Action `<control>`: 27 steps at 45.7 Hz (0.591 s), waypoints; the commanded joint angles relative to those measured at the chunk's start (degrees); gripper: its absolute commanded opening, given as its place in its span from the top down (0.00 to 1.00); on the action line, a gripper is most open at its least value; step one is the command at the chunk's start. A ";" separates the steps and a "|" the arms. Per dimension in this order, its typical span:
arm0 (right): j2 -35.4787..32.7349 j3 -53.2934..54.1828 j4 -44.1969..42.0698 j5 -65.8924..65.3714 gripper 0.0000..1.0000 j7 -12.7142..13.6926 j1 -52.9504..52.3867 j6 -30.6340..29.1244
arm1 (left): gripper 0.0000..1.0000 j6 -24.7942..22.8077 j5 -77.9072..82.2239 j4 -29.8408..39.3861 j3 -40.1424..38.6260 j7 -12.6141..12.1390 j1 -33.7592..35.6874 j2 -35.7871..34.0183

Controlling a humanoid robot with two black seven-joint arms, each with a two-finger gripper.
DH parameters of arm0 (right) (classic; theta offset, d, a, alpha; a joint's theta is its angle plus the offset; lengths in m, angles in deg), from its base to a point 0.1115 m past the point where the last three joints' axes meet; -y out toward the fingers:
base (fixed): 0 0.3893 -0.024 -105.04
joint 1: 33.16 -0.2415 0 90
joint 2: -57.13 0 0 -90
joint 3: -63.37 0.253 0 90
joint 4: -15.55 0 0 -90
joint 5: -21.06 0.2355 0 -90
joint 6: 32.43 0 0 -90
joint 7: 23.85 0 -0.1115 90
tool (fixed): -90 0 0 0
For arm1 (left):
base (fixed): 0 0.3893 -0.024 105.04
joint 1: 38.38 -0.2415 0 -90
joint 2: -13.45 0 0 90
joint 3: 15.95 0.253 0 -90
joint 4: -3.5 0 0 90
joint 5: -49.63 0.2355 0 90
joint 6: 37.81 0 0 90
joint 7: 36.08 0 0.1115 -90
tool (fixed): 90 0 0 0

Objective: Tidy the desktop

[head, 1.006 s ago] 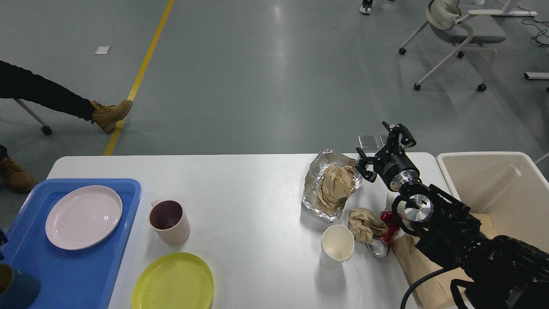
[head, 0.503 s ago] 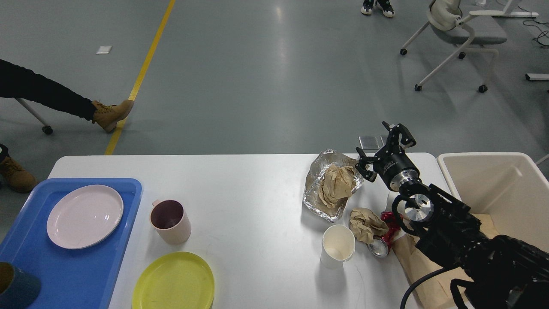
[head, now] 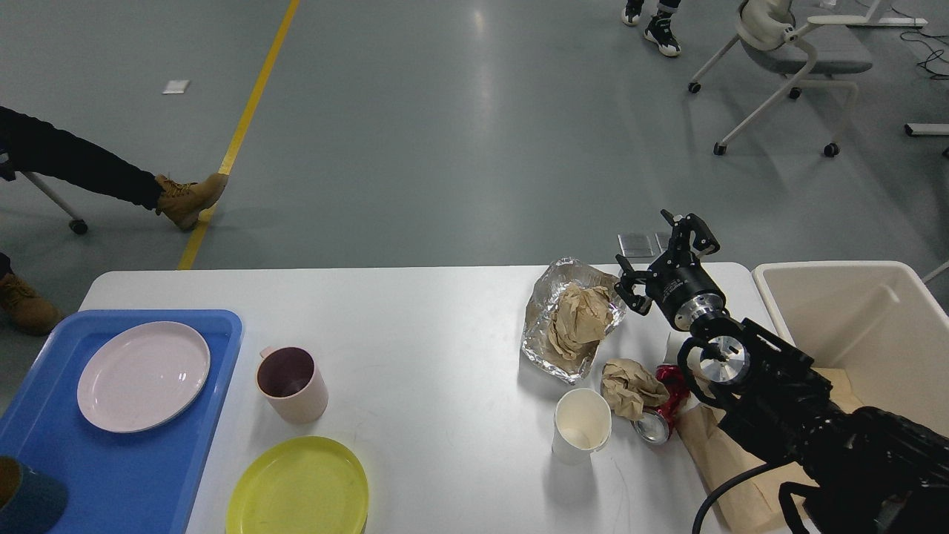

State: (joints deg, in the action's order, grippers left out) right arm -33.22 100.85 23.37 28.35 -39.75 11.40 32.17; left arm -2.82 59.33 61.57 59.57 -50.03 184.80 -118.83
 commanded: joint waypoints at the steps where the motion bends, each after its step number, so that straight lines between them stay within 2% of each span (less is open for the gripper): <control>1: 0.00 -0.04 0.00 0.00 0.00 0.00 0.00 0.00 | 0.19 0.01 -0.04 2.91 2.43 3.84 4.45 5.70; 10: 0.00 0.05 0.00 0.00 0.00 0.00 0.00 0.00 | 0.19 0.01 -1.09 10.30 4.63 8.32 13.50 13.26; 17: 0.00 0.05 0.00 -0.09 0.00 0.00 0.00 0.00 | 0.19 0.01 -4.60 10.22 4.72 12.72 16.06 20.82; 27: 0.00 -0.04 0.00 0.00 0.00 0.00 0.00 0.00 | 0.19 0.01 -9.44 10.22 3.40 12.81 16.59 25.75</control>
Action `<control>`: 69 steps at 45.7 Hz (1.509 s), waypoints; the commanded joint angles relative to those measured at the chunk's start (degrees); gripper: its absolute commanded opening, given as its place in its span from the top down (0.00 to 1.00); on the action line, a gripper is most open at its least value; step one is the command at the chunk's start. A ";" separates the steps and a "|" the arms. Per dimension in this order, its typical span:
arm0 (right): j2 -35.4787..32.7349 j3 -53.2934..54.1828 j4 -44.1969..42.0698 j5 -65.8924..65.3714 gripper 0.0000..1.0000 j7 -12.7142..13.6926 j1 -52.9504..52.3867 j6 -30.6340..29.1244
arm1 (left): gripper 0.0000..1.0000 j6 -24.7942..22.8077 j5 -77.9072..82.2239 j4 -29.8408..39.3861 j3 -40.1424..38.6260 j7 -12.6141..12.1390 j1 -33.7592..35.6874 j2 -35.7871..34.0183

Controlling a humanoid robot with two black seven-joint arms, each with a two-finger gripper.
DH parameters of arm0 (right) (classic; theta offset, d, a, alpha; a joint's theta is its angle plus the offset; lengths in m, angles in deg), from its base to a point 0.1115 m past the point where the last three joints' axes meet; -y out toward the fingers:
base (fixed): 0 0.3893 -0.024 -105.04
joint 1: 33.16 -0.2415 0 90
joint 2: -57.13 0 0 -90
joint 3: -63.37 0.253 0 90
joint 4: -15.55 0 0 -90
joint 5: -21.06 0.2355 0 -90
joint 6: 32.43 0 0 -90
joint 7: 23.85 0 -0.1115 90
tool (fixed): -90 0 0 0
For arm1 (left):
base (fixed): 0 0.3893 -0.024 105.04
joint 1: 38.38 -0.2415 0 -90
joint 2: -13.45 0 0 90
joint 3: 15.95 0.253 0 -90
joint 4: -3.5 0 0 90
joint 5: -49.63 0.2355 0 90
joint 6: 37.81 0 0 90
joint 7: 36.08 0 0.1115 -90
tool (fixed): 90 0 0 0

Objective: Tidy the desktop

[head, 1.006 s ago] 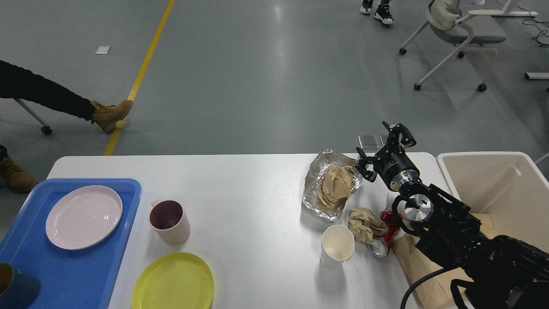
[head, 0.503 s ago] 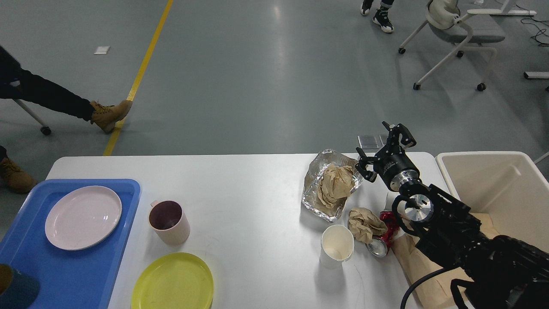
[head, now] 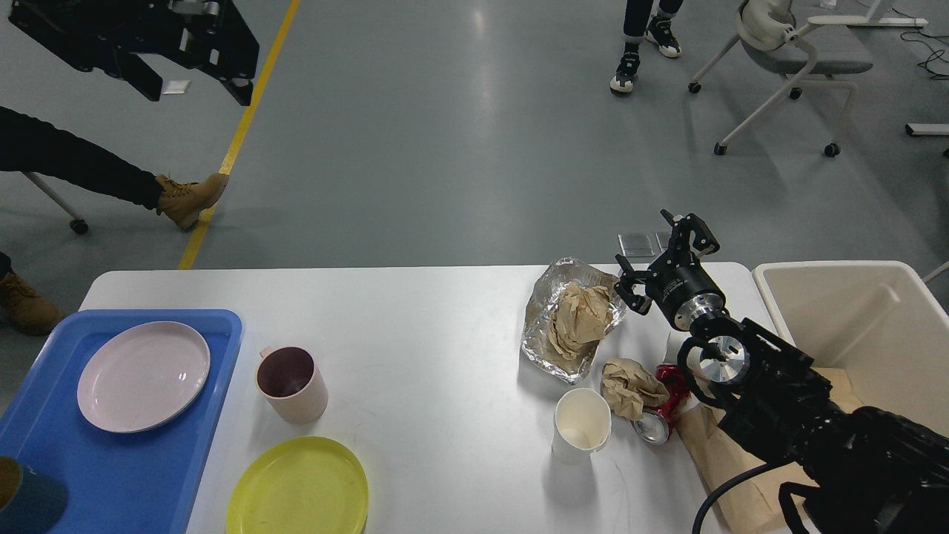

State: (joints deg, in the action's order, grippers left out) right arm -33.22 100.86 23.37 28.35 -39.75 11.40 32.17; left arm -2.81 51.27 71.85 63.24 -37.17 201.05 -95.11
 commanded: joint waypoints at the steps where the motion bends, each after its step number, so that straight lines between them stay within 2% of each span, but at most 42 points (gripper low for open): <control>1: 0.08 0.04 0.00 0.01 0.00 0.00 0.00 0.00 | 0.19 0.00 -1.38 0.03 -0.27 -0.05 0.34 2.46; 12: -0.01 0.04 0.00 0.01 0.00 0.00 0.00 0.00 | 0.19 0.00 -1.47 -0.14 0.17 -0.23 -1.15 2.73; 21: -0.01 0.04 0.00 0.01 0.00 0.00 0.00 0.00 | 0.24 0.00 -1.12 1.35 0.09 -0.49 -11.61 1.86; 25: -0.01 -0.05 0.00 0.01 0.00 0.00 0.00 0.00 | 0.24 0.00 -1.03 2.58 -0.79 -2.24 -16.26 0.89; 26: -0.01 0.04 0.00 0.01 0.00 0.00 0.00 0.00 | 0.24 0.67 -1.03 3.19 -0.97 -2.77 -17.32 0.80; 29: 0.00 -0.05 0.00 0.01 0.00 0.00 0.00 0.00 | 0.24 9.53 -1.03 6.79 -1.93 -4.27 -20.57 0.97; 34: -0.01 -0.05 0.00 0.01 0.00 0.00 0.00 0.00 | 0.24 21.31 -1.64 10.40 -2.29 -6.55 -25.23 1.15; 40: -0.01 -0.05 0.00 0.01 0.00 0.00 0.00 0.00 | 0.24 30.46 -3.48 10.40 -2.99 -10.51 -31.73 1.33; 50: 0.00 -0.05 0.00 0.01 0.00 0.00 0.00 0.00 | 0.24 36.19 -8.49 10.32 -7.12 -16.66 -39.74 0.36; 56: -0.01 -0.05 0.00 0.01 0.00 0.00 0.00 0.00 | 0.25 39.26 -12.97 10.14 -8.53 -20.70 -41.15 -0.78; 59: 0.00 0.04 0.00 0.01 0.00 0.00 0.00 0.00 | 0.25 41.71 -15.17 9.96 -8.53 -21.67 -41.58 -0.70; 64: -0.01 0.04 0.00 0.01 0.00 0.00 0.00 0.00 | 0.25 44.45 -18.34 9.70 -8.44 -21.67 -42.90 -0.87; 69: -0.01 0.04 0.00 0.01 0.00 0.00 0.00 0.00 | 0.23 44.72 -20.01 9.70 -8.53 -21.59 -45.54 -1.13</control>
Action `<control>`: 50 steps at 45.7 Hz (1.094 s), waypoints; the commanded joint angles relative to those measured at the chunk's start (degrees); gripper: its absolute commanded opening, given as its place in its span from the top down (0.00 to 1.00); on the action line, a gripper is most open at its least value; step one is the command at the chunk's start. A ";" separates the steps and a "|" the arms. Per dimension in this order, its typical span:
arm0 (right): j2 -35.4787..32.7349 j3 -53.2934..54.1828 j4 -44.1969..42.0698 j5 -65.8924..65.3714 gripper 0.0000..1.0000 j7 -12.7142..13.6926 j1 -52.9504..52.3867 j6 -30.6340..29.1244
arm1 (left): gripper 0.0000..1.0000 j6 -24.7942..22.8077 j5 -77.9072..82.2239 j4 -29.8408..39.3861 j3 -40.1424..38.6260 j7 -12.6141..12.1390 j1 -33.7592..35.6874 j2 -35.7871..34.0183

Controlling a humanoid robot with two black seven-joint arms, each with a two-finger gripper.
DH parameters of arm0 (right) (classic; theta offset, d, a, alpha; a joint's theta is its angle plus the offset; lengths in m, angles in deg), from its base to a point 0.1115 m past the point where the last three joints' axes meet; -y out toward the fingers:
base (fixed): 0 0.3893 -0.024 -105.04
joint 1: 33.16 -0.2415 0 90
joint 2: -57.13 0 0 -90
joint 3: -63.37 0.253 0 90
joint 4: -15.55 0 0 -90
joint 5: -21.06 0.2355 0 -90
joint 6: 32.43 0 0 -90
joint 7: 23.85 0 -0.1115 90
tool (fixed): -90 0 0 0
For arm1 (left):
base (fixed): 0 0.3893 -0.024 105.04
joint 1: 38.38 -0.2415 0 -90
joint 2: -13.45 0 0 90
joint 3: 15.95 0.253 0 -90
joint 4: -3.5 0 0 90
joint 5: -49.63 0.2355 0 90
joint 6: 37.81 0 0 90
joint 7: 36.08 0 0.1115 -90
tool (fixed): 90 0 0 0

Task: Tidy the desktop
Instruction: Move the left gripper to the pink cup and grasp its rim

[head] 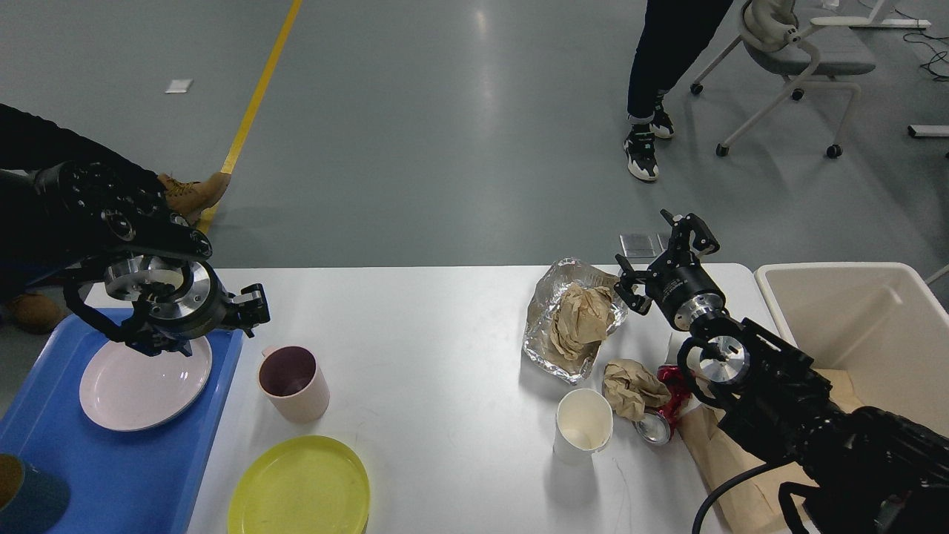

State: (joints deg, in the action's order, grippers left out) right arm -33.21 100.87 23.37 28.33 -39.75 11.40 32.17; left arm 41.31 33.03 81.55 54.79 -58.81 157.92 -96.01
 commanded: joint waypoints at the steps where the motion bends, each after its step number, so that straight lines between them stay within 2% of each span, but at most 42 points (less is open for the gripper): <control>1: -0.01 0.02 0.00 0.02 0.00 0.00 0.00 0.00 | 0.21 0.34 -1.68 -0.01 -0.17 0.05 -2.85 -0.23; 6: -0.01 -0.06 0.00 -0.07 0.00 0.00 0.00 0.00 | 0.17 -1.94 -1.42 0.08 -0.61 0.14 -4.78 -0.14; 11: -0.01 -0.06 0.00 0.02 0.00 0.00 0.00 0.00 | 0.07 -5.28 -1.24 -0.01 -0.87 0.58 -5.40 -0.14; 22: -0.01 0.02 0.00 0.02 0.00 0.00 0.00 0.00 | 0.06 -5.99 -1.15 -2.73 -2.01 0.58 -7.16 -0.23; 30: -0.01 0.02 0.00 0.02 0.00 0.00 0.00 0.00 | 0.06 -5.64 -0.28 -9.58 -6.23 -0.30 -14.18 0.56; 38: -0.01 0.02 0.00 0.02 0.00 0.00 0.00 0.00 | 0.06 -5.55 0.25 -14.50 -7.11 -0.30 -17.18 0.91; 50: -0.01 -0.06 0.00 0.02 0.00 0.00 0.00 0.00 | 0.07 -5.38 0.25 -16.27 -8.96 -0.39 -19.03 1.18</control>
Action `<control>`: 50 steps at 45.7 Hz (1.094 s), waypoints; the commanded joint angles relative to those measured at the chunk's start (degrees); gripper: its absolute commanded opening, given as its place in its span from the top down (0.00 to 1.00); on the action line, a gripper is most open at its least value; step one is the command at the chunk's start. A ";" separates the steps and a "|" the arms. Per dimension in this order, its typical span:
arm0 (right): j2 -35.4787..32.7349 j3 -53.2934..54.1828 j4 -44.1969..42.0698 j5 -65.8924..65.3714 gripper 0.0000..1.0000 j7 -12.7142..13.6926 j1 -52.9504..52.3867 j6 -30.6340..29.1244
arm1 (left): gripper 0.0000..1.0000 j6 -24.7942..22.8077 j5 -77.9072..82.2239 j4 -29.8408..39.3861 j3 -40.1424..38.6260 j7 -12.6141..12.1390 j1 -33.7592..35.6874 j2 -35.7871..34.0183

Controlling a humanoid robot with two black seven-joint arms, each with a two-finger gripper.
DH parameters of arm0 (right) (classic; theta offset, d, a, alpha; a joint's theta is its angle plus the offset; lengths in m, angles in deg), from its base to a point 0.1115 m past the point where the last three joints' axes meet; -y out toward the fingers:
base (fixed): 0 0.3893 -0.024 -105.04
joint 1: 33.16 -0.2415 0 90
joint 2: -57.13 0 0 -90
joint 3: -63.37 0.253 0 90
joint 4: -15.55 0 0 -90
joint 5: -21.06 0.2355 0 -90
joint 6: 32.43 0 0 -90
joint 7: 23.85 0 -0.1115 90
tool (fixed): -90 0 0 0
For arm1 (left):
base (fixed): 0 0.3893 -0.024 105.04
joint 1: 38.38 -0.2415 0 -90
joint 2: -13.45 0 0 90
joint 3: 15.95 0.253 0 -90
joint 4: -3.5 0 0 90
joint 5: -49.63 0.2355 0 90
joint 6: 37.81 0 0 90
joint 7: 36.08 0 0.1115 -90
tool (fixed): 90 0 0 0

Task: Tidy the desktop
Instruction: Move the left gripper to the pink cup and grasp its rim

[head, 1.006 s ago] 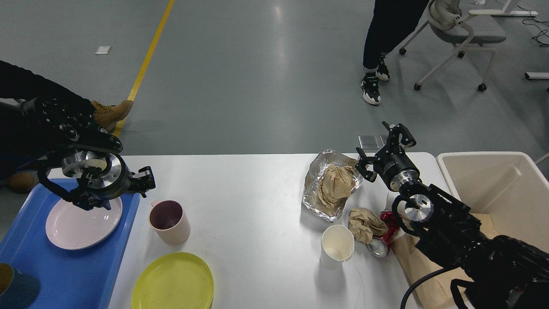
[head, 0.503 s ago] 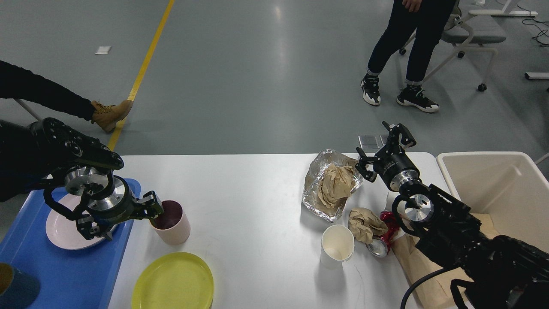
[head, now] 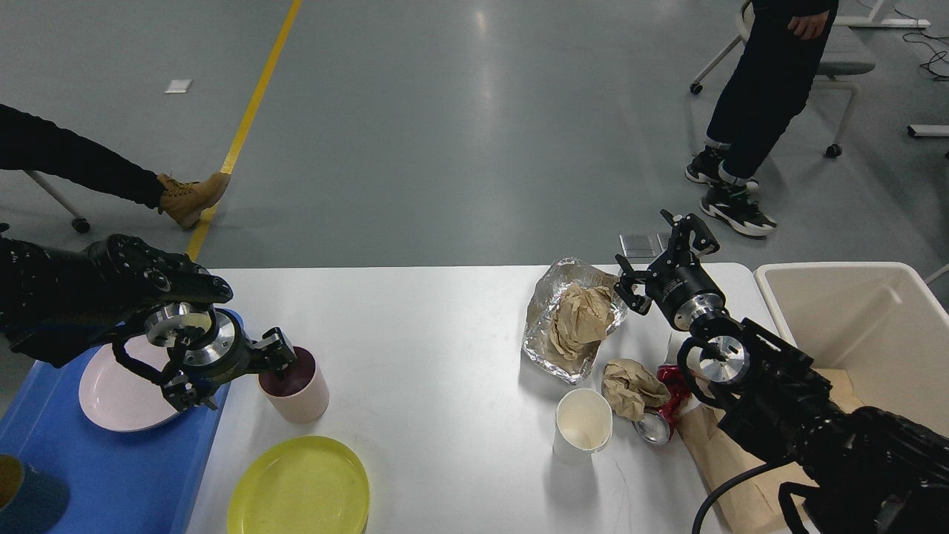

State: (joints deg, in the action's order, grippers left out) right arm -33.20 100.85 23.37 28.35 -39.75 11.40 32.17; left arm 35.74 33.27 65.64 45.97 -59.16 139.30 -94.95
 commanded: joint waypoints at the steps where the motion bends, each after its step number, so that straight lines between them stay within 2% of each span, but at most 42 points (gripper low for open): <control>1: -0.02 0.04 0.00 0.00 0.00 0.00 0.00 0.00 | 0.07 0.45 0.01 -0.36 -0.14 -0.04 -0.49 0.20; 28: -0.02 -0.04 0.00 0.00 0.00 0.00 0.00 0.00 | 0.10 2.47 0.01 -4.93 -1.10 -0.65 -5.50 2.49; 36: 0.07 -0.05 0.00 0.00 0.00 0.00 0.00 0.00 | 0.16 2.47 0.01 -5.10 -1.89 -0.65 -6.38 2.58; 39: -0.02 -0.05 0.00 0.00 0.00 0.00 0.00 0.00 | 0.22 2.30 0.27 -5.54 -2.51 -0.65 -6.82 2.58; 50: -0.02 -0.04 0.00 0.00 0.00 0.00 -0.09 0.00 | 0.26 2.38 1.24 -6.60 -3.56 -0.65 -7.87 2.58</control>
State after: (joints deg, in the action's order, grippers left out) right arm -33.21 100.83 23.37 28.34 -39.75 11.40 32.17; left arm 38.15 34.35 59.70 42.74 -59.81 132.00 -92.37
